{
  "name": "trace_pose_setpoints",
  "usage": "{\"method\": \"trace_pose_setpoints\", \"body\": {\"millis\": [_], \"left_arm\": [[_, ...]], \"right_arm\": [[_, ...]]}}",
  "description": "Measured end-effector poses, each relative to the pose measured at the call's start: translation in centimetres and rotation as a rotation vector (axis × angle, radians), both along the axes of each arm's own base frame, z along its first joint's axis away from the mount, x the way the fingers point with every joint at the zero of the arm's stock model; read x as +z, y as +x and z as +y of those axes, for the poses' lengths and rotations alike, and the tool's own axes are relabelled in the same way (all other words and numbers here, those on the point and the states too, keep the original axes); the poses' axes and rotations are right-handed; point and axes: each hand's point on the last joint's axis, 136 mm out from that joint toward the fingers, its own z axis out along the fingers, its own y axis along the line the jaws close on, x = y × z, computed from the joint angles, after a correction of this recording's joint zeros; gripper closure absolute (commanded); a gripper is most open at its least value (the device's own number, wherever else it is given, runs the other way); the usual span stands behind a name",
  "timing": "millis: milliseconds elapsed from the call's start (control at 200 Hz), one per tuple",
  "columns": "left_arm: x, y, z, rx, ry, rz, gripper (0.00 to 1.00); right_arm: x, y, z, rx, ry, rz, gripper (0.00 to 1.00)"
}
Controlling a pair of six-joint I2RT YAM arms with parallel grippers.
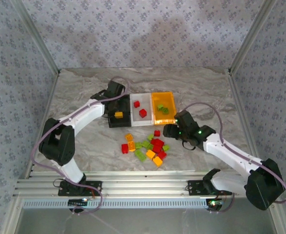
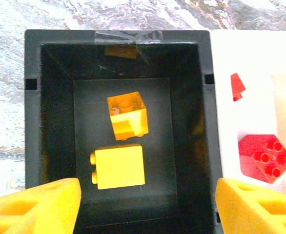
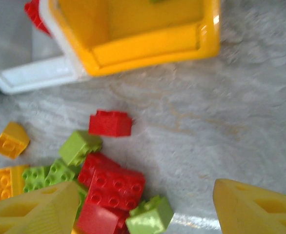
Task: Sort the legos into containers by color
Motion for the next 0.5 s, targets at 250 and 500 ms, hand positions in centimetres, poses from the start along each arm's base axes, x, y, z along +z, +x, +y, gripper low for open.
{"method": "trace_pose_setpoints", "body": {"millis": [250,500], "left_arm": [[6.9,-5.5,-0.9,-0.059,-0.207,-0.118,0.01],[7.1,-11.9,-0.5,-0.111,-0.292,-0.122,0.01]], "right_arm": [[-1.9,-6.0,3.9,0.253,-0.019,0.081,0.24],[-4.5,-11.0,5.2,0.416,-0.106,0.169,0.27]]}}
